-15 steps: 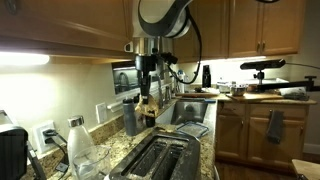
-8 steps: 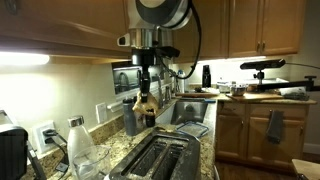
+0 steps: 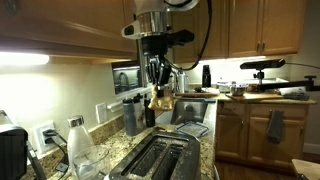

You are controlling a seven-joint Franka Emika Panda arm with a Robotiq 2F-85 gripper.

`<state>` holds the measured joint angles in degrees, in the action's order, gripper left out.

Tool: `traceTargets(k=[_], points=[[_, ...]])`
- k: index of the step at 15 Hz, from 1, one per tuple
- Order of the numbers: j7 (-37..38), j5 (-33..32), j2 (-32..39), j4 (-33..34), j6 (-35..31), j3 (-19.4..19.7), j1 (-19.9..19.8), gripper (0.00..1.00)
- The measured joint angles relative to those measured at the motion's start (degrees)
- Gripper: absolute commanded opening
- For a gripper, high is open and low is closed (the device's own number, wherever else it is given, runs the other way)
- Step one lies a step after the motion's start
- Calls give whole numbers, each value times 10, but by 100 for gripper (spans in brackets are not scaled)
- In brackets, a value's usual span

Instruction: Put the two slices of bread in the two slots of the toaster

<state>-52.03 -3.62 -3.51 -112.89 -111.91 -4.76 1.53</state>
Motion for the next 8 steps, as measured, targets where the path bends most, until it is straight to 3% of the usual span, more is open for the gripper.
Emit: traceTargets(k=[4,8], points=[[-84,31,-31,-7,50,3,0,9],[-155,63,-37,-22,55,5,4,9]])
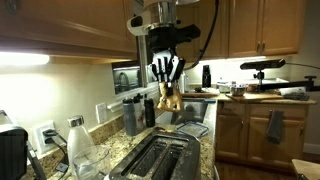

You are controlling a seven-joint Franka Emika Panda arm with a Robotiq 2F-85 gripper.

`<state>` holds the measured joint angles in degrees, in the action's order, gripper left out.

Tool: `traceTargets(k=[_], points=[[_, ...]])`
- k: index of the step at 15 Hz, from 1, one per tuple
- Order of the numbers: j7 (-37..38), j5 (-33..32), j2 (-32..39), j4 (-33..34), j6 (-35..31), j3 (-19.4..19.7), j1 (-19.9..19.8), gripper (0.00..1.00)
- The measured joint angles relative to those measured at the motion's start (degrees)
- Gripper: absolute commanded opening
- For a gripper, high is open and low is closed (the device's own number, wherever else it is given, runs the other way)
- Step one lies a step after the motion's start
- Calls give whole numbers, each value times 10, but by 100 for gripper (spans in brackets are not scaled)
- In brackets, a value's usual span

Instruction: Put the two slices of bread in the two slots of the toaster

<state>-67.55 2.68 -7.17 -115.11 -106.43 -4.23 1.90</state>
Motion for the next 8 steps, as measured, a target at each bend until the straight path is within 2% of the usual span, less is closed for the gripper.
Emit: traceTargets(k=[8], points=[[-67,25,4,-36,16,-4,28,9]])
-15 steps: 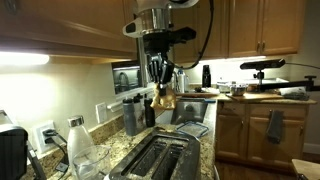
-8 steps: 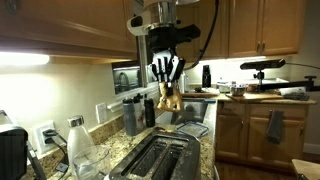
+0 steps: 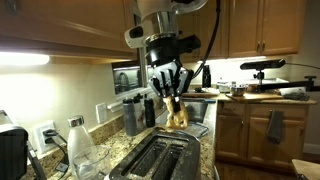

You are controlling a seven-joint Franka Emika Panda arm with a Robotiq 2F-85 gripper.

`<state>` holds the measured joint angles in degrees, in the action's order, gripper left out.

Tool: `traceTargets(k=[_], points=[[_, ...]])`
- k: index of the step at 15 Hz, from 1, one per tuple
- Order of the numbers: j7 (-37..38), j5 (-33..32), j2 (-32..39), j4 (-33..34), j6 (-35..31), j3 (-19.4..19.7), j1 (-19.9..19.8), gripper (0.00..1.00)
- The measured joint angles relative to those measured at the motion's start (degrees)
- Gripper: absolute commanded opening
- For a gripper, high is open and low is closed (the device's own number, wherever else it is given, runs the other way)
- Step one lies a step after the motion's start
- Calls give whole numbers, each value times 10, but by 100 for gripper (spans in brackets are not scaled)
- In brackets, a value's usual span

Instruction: Put the two slices of bread in the two slots of the toaster

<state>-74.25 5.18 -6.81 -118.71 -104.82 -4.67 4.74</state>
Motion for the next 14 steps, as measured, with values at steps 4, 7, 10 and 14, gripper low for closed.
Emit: traceTargets(k=[4,7,10,14], points=[[-21,1,8,-4,8,-1,5,9],[-41,1,23,-4,8,-1,5,9],[-57,1,41,-4,8,0,5,9],[-80,0,61,-4,8,-2,5,9]])
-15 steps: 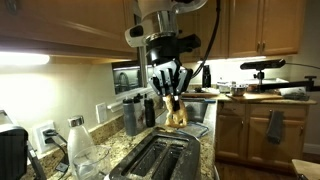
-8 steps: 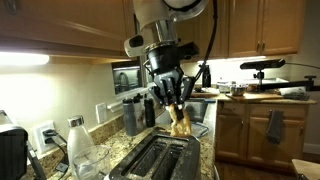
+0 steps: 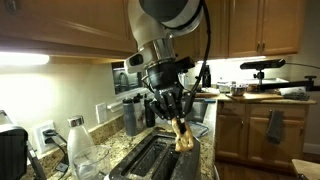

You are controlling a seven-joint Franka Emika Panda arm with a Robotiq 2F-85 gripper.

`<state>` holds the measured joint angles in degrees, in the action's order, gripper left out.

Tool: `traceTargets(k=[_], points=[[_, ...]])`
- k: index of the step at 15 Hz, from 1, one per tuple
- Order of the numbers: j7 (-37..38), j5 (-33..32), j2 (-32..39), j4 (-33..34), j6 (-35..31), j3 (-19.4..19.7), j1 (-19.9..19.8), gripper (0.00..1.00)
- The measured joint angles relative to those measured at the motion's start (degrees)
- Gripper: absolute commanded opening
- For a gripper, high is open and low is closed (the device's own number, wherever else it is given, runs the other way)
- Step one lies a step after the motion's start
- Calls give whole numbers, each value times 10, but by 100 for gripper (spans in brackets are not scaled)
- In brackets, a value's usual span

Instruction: Put the two slices of bread in the two slots of the toaster

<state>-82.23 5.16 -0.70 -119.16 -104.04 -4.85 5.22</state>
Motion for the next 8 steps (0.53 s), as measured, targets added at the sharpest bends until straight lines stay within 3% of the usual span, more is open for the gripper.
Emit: traceTargets(k=[8], points=[[-22,-20,2,1,-3,-23,4,9]])
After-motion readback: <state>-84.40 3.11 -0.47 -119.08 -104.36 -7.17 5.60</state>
